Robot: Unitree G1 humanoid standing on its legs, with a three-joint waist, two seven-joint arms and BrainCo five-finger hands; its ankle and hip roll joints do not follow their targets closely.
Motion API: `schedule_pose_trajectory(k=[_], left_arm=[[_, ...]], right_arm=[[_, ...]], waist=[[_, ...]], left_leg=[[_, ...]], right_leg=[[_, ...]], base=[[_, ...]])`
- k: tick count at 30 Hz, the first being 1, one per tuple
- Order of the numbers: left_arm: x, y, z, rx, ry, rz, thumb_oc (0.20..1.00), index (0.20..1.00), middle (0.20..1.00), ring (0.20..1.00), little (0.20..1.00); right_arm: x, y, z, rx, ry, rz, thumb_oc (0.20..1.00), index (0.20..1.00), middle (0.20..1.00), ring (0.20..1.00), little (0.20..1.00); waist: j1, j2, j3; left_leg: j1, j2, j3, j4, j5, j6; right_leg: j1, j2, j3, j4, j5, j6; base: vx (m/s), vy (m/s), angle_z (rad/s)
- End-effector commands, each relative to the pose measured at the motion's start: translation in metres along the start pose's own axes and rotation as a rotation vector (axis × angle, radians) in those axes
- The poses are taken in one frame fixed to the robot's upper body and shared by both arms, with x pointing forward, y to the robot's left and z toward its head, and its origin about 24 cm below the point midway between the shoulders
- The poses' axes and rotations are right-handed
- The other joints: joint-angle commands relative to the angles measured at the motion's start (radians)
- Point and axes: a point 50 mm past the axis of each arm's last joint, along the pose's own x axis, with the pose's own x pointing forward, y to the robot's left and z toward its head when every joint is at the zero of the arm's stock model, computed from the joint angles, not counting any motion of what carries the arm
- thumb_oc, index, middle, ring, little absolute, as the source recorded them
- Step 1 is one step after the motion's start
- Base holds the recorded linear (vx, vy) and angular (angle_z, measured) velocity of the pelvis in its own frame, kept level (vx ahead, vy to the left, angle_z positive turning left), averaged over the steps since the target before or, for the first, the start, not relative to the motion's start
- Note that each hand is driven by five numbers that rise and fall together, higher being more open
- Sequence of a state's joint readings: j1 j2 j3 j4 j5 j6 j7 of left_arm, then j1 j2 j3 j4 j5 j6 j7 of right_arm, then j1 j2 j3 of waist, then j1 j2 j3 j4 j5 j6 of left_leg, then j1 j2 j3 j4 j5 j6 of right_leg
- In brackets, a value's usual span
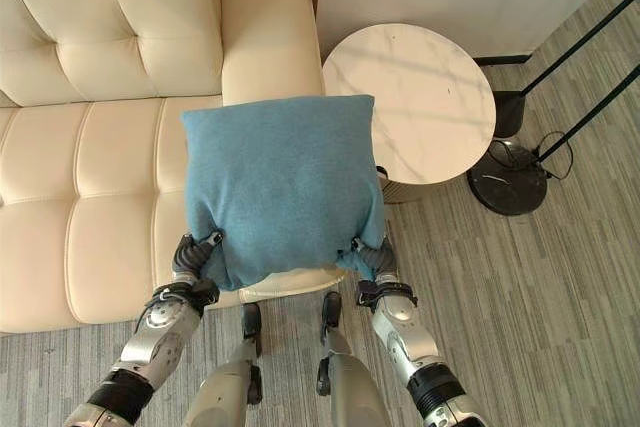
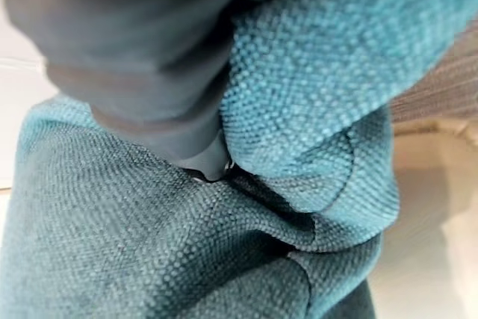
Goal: Pick up all the scattered cushions and arrange them neatly on the sofa.
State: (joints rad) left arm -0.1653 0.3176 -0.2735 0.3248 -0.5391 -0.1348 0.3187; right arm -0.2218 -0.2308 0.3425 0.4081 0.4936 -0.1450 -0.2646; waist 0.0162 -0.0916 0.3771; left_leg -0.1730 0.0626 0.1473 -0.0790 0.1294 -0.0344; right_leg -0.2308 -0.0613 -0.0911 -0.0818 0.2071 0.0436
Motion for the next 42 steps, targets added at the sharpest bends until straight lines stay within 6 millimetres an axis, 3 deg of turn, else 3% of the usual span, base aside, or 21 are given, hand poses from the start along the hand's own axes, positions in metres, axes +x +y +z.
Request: schedule_pose_trajectory(k=[1,2,7,11,14,18,20,22,24,27,28,29,30,32,34,35,36,39,40,42], left_arm=[[0.003,-0.055,0.043,-0.008,-0.221,-0.224,0.200,0.200,0.200,0.200,0.200],[-0.003,-0.054,0.057,-0.031,-0.295,-0.232,0.200,0.200,0.200,0.200,0.200],[-0.019,-0.045,0.080,-0.041,-0.421,-0.254,0.200,0.200,0.200,0.200,0.200],[-0.023,-0.041,0.092,-0.005,-0.498,-0.236,0.200,0.200,0.200,0.200,0.200],[-0.026,-0.039,0.100,-0.009,-0.541,-0.235,0.200,0.200,0.200,0.200,0.200],[-0.034,-0.032,0.104,-0.015,-0.574,-0.233,0.200,0.200,0.200,0.200,0.200],[-0.037,-0.025,0.102,-0.007,-0.566,-0.220,0.200,0.200,0.200,0.200,0.200],[-0.039,-0.021,0.100,-0.013,-0.553,-0.208,0.200,0.200,0.200,0.200,0.200],[-0.042,-0.016,0.098,-0.006,-0.549,-0.193,0.200,0.200,0.200,0.200,0.200],[-0.044,-0.013,0.098,0.009,-0.546,-0.191,0.200,0.200,0.200,0.200,0.200],[-0.045,-0.012,0.099,0.016,-0.554,-0.190,0.200,0.200,0.200,0.200,0.200],[-0.045,-0.012,0.099,0.016,-0.554,-0.190,0.200,0.200,0.200,0.200,0.200],[-0.046,-0.014,0.100,0.018,-0.559,-0.196,0.200,0.200,0.200,0.200,0.200],[-0.045,-0.014,0.103,0.017,-0.574,-0.191,0.200,0.200,0.200,0.200,0.200],[-0.045,-0.015,0.105,0.013,-0.582,-0.190,0.200,0.200,0.200,0.200,0.200],[-0.046,-0.016,0.106,0.010,-0.587,-0.193,0.200,0.200,0.200,0.200,0.200],[-0.046,-0.016,0.106,0.009,-0.587,-0.193,0.200,0.200,0.200,0.200,0.200],[-0.049,-0.016,0.103,0.007,-0.584,-0.199,0.200,0.200,0.200,0.200,0.200],[-0.049,-0.016,0.103,0.007,-0.583,-0.199,0.200,0.200,0.200,0.200,0.200],[-0.051,-0.016,0.102,-0.014,-0.589,-0.199,0.200,0.200,0.200,0.200,0.200]], right_arm=[[-0.003,0.047,0.029,0.177,-0.143,0.191,0.200,0.200,0.200,0.200,0.200],[-0.007,0.048,0.044,0.247,-0.211,0.220,0.200,0.200,0.200,0.200,0.200],[-0.028,0.041,0.074,0.288,-0.375,0.296,0.200,0.200,0.200,0.200,0.200],[-0.035,0.048,0.080,0.412,-0.410,0.339,0.200,0.200,0.200,0.200,0.200],[-0.039,0.050,0.087,0.460,-0.445,0.358,0.200,0.200,0.200,0.200,0.200],[-0.047,0.045,0.095,0.416,-0.496,0.376,0.200,0.200,0.200,0.200,0.200],[-0.049,0.038,0.092,0.382,-0.493,0.356,0.200,0.200,0.200,0.200,0.200],[-0.051,0.031,0.091,0.368,-0.495,0.334,0.200,0.200,0.200,0.200,0.200],[-0.052,0.029,0.089,0.370,-0.491,0.323,0.200,0.200,0.200,0.200,0.200],[-0.053,0.025,0.089,0.361,-0.488,0.313,0.200,0.200,0.200,0.200,0.200],[-0.054,0.023,0.091,0.362,-0.498,0.315,0.200,0.200,0.200,0.200,0.200],[-0.054,0.023,0.091,0.362,-0.498,0.315,0.200,0.200,0.200,0.200,0.200],[-0.056,0.019,0.091,0.352,-0.505,0.311,0.200,0.200,0.200,0.200,0.200],[-0.056,0.014,0.094,0.334,-0.516,0.297,0.200,0.200,0.200,0.200,0.200],[-0.056,0.013,0.094,0.327,-0.514,0.298,0.200,0.200,0.200,0.200,0.200],[-0.056,0.011,0.096,0.315,-0.524,0.291,0.200,0.200,0.200,0.200,0.200],[-0.056,0.011,0.096,0.314,-0.525,0.291,0.200,0.200,0.200,0.200,0.200],[-0.060,0.011,0.099,0.302,-0.540,0.317,0.200,0.200,0.200,0.200,0.200],[-0.060,0.011,0.099,0.302,-0.540,0.317,0.200,0.200,0.200,0.200,0.200],[-0.062,0.008,0.101,0.299,-0.555,0.317,0.200,0.200,0.200,0.200,0.200]], waist=[[0.002,-0.013,-0.044],[0.004,-0.019,-0.050],[-0.006,-0.026,-0.097],[-0.017,-0.021,-0.109],[-0.014,-0.002,-0.105],[-0.002,0.030,-0.132],[0.008,0.028,-0.162],[0.020,0.024,-0.188],[0.037,0.014,-0.205],[0.039,0.016,-0.205],[0.041,0.024,-0.197],[0.039,0.025,-0.197],[0.031,0.039,-0.184],[0.030,0.051,-0.161],[0.021,0.054,-0.152],[0.008,0.038,-0.151],[0.008,0.040,-0.152],[-0.010,0.006,-0.163],[-0.011,0.007,-0.164],[-0.023,-0.003,-0.177]], left_leg=[[-0.035,0.005,-0.051,0.032,-0.091,-0.011],[-0.026,0.003,-0.050,0.037,-0.101,-0.006],[-0.003,-0.018,-0.052,0.041,-0.122,0.013],[0.014,-0.029,-0.026,0.032,-0.123,0.020],[0.008,-0.016,-0.014,0.037,-0.111,0.025],[0.006,-0.011,0.001,0.034,-0.091,0.033],[0.008,-0.022,0.007,0.033,-0.081,0.033],[-0.007,-0.026,0.008,0.037,-0.069,0.031],[-0.023,-0.027,0.015,0.047,-0.056,0.026],[-0.060,-0.013,0.009,0.070,-0.015,0.006],[-0.088,0.001,0.002,0.086,0.015,-0.018],[-0.090,0.001,0.000,0.087,0.015,-0.019],[-0.114,0.017,-0.020,0.085,0.054,-0.048],[-0.137,0.024,-0.044,0.089,0.080,-0.073],[-0.144,0.022,-0.060,0.101,0.066,-0.071],[-0.126,0.022,-0.055,0.149,0.017,-0.052],[-0.130,0.024,-0.057,0.150,0.019,-0.052],[-0.088,0.034,-0.057,0.277,-0.099,-0.030],[-0.089,0.034,-0.058,0.277,-0.098,-0.030],[-0.024,0.072,-0.031,0.307,-0.160,-0.029]], right_leg=[[0.011,-0.074,0.019,0.103,-0.186,0.089],[0.019,-0.077,0.022,0.109,-0.189,0.093],[0.037,-0.092,0.034,0.116,-0.187,0.108],[0.025,-0.104,0.036,0.137,-0.140,0.130],[0.027,-0.098,0.033,0.211,-0.170,0.126],[0.080,-0.061,0.051,0.337,-0.260,0.098],[0.138,-0.038,0.077,0.365,-0.308,0.090],[0.178,-0.009,0.104,0.354,-0.317,0.085],[0.231,0.005,0.109,0.286,-0.364,0.063],[0.245,0.048,0.134,0.232,-0.396,0.031],[0.249,0.081,0.135,0.200,-0.415,0.003],[0.249,0.082,0.133,0.200,-0.414,0.002],[0.248,0.107,0.111,0.186,-0.418,-0.016],[0.235,0.116,0.087,0.191,-0.414,-0.026],[0.221,0.115,0.066,0.197,-0.409,-0.029],[0.212,0.088,0.032,0.196,-0.393,-0.024],[0.210,0.091,0.031,0.194,-0.390,-0.024],[0.198,0.034,-0.025,0.166,-0.355,-0.018],[0.197,0.035,-0.026,0.166,-0.355,-0.018],[0.195,0.007,-0.077,0.150,-0.347,-0.016]], base=[[-0.01,0.057,0.00],[-0.02,0.057,0.01],[0.00,0.106,0.02],[-0.07,0.110,-0.03],[-0.15,0.047,-0.13],[-0.08,0.049,-0.11],[-0.03,-0.025,-0.06],[-0.09,-0.102,-0.02],[-0.14,-0.166,-0.03],[-0.16,-0.167,-0.14],[-0.13,-0.139,-0.03],[-0.26,-0.270,0.00],[-0.21,-0.187,0.18],[-0.30,-0.169,0.50],[-0.24,-0.065,0.55],[-0.17,-0.043,0.40],[-0.21,-0.051,0.37],[-0.16,-0.025,0.48],[-0.13,-0.012,0.72],[-0.10,0.027,0.84]])
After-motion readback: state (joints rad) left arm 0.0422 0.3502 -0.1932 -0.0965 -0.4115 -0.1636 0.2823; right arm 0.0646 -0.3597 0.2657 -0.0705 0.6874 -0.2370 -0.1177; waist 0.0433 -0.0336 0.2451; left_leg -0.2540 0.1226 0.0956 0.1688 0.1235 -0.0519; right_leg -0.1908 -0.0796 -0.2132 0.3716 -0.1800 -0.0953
